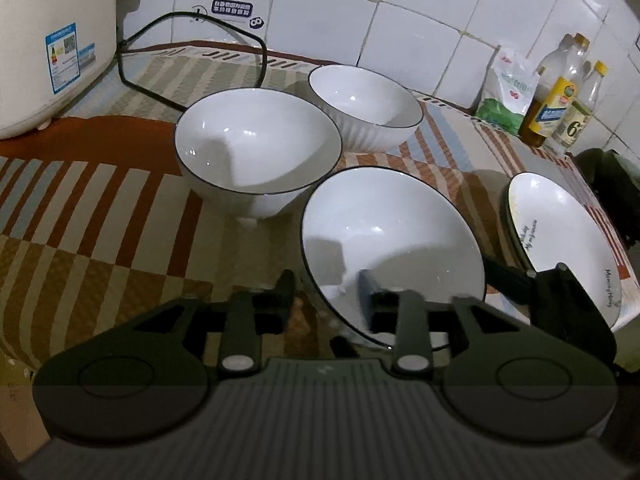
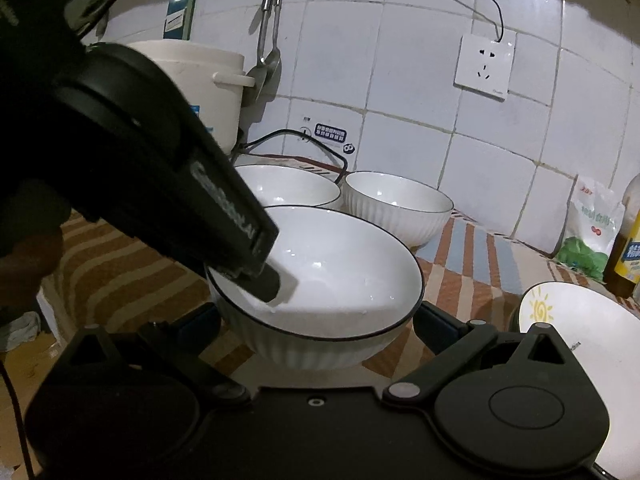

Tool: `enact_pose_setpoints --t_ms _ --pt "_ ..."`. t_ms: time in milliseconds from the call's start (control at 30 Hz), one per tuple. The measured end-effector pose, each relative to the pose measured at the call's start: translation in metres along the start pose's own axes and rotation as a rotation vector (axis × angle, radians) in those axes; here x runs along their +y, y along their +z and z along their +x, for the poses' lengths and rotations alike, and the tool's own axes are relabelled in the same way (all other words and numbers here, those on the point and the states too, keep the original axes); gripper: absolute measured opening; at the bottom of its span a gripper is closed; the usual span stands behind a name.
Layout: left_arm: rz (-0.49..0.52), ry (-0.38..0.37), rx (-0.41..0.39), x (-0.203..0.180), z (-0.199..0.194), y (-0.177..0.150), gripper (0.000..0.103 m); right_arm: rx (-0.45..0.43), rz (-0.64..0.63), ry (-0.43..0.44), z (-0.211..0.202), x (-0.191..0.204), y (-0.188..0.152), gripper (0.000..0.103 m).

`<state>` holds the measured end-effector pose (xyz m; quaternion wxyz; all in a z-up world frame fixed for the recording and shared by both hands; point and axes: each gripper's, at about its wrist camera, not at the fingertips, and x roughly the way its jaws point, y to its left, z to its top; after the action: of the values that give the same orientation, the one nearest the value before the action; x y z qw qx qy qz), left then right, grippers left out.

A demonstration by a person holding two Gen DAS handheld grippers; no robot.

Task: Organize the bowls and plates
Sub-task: 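Close the right tool on the rim of the large white bowl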

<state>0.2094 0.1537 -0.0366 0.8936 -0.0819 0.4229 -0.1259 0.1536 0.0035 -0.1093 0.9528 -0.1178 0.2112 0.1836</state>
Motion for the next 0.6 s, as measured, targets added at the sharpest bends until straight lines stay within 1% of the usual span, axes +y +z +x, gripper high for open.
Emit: enact_pose_setpoints --t_ms 167,267,333,367,400,433,467,500,533,600 --pt "0.027 0.008 -0.041 0.007 -0.015 0.002 0.064 0.011 -0.021 0.000 -0.003 0.002 0.001 0.103" --pt "0.041 0.010 -0.057 0.010 -0.020 0.005 0.064 -0.002 -0.024 0.001 -0.002 0.002 0.001 0.103" --pt "0.044 0.004 -0.065 0.012 -0.020 0.005 0.061 -0.001 -0.028 0.008 -0.002 0.000 -0.001 0.103" --pt "0.048 0.009 -0.067 0.012 -0.019 0.005 0.055 0.002 -0.029 0.015 -0.002 -0.001 -0.001 0.103" --pt "0.052 0.012 -0.065 0.011 -0.018 0.005 0.044 0.012 -0.037 0.020 -0.002 -0.002 -0.002 0.103" --pt "0.057 0.013 -0.056 0.011 -0.016 0.005 0.040 0.033 -0.051 0.017 -0.001 -0.003 -0.003 0.103" --pt "0.060 0.012 -0.044 0.010 -0.013 0.004 0.033 0.054 -0.072 0.011 0.000 -0.003 -0.005 0.103" --pt "0.061 0.014 -0.039 0.009 -0.010 0.004 0.029 0.068 -0.095 -0.006 0.001 -0.004 -0.007 0.103" --pt "0.061 0.014 -0.039 0.009 -0.008 0.003 0.029 0.067 -0.106 -0.024 0.000 -0.004 -0.009 0.103" --pt "0.065 0.023 -0.051 0.008 -0.010 0.001 0.029 0.067 -0.100 -0.032 -0.005 -0.007 -0.010 0.103"
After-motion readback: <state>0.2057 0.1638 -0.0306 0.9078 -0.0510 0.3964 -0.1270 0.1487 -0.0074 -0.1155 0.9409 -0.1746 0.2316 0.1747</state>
